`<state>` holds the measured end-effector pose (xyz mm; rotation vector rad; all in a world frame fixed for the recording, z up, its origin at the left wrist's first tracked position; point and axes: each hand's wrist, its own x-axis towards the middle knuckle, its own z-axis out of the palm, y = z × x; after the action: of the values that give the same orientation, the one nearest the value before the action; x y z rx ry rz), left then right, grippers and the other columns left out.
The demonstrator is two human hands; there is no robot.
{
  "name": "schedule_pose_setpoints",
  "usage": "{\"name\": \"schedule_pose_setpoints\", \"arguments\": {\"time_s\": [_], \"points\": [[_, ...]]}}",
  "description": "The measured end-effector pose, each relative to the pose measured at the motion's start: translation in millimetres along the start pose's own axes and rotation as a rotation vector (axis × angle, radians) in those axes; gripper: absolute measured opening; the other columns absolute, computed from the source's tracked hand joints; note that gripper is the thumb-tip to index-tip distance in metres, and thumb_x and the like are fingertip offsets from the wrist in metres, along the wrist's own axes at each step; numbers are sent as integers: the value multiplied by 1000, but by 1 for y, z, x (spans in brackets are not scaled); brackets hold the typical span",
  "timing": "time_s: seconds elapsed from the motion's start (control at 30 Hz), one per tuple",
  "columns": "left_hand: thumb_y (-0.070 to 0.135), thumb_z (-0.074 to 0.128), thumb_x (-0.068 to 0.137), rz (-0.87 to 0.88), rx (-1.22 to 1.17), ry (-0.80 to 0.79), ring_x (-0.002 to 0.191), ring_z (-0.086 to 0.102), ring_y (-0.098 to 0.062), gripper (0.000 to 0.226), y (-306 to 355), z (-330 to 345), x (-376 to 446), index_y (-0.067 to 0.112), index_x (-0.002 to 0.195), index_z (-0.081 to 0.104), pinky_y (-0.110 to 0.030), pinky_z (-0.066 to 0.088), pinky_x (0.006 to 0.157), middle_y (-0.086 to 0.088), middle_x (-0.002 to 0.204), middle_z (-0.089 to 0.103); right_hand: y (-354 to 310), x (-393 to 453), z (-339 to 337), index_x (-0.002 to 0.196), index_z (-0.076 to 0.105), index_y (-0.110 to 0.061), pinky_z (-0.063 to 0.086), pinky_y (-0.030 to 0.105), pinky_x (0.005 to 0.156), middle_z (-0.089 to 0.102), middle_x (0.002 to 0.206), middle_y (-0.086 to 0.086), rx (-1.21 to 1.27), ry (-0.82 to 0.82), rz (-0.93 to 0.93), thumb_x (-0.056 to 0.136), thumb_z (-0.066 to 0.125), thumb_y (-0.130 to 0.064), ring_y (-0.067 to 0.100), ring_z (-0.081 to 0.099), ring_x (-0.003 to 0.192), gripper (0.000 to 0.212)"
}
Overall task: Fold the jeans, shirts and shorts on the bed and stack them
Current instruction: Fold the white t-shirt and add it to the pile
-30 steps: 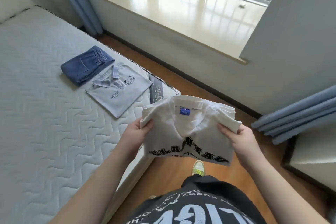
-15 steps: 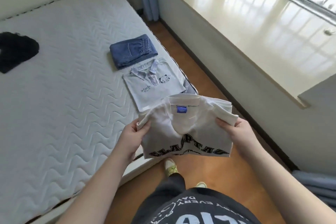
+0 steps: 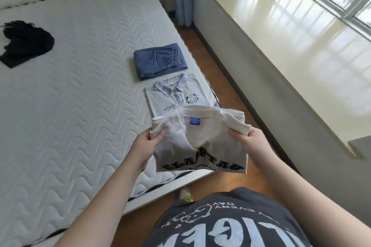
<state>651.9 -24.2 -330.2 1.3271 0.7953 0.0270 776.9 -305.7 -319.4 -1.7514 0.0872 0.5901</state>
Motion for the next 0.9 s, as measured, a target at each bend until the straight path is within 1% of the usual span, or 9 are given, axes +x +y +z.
{"name": "schedule_pose_setpoints", "arguments": {"time_s": [0.13,0.27,0.4,0.47,0.53,0.6,0.7,0.83,0.9], "points": [[11,62,95,1,-7,18,79,72,-14,9,6,14,22,16,99,67,-24,57,70,1,88,76,-4,31,-10,94,75,-10,54,55,91,76,95,8,9,-35,30,87,72,-19,30,71,98,12],[14,63,94,-12,27,44,93,69,-20,10,5,29,39,17,102,69,-35,53,85,-1,96,76,-7,71,-27,96,75,-9,53,54,91,76,95,8,14,-86,42,87,74,-19,31,70,99,14],[13,65,94,-10,33,172,99,64,-26,7,8,51,54,17,98,69,-45,48,95,-10,102,72,-10,116,-53,95,75,-12,55,53,90,77,94,6,-17,-196,57,84,77,-21,29,71,98,14],[15,65,93,-17,44,216,99,64,-27,6,9,65,60,18,95,70,-48,47,96,-9,100,73,-11,140,-67,94,76,-13,56,50,89,77,93,4,-32,-244,69,82,79,-22,28,71,97,16],[18,66,94,-24,64,241,103,66,-29,7,9,79,66,21,95,72,-50,47,99,-9,103,74,-14,161,-78,94,76,-13,58,45,86,77,93,4,-29,-290,91,80,80,-23,27,72,96,17],[20,66,94,-12,84,266,109,66,-30,12,10,89,69,28,95,74,-49,46,101,-5,104,75,-16,180,-84,96,76,-13,60,40,82,77,94,4,-30,-330,117,80,80,-24,25,72,94,20],[26,66,94,-14,111,322,108,67,-27,17,10,95,69,39,93,75,-48,48,99,2,100,76,-20,202,-83,97,74,-11,60,35,77,77,92,5,-51,-376,148,80,80,-23,25,72,93,21],[27,66,94,-27,104,377,108,67,-28,16,5,87,69,40,92,74,-49,47,99,2,99,76,-25,218,-65,94,75,-12,59,36,79,77,92,5,-84,-428,159,80,79,-21,23,72,92,17],[27,65,94,-38,117,397,105,67,-25,16,2,79,74,39,91,74,-44,49,96,3,98,76,-24,225,-53,95,75,-12,59,32,77,77,92,4,-104,-433,159,80,79,-21,21,72,91,17]]}}
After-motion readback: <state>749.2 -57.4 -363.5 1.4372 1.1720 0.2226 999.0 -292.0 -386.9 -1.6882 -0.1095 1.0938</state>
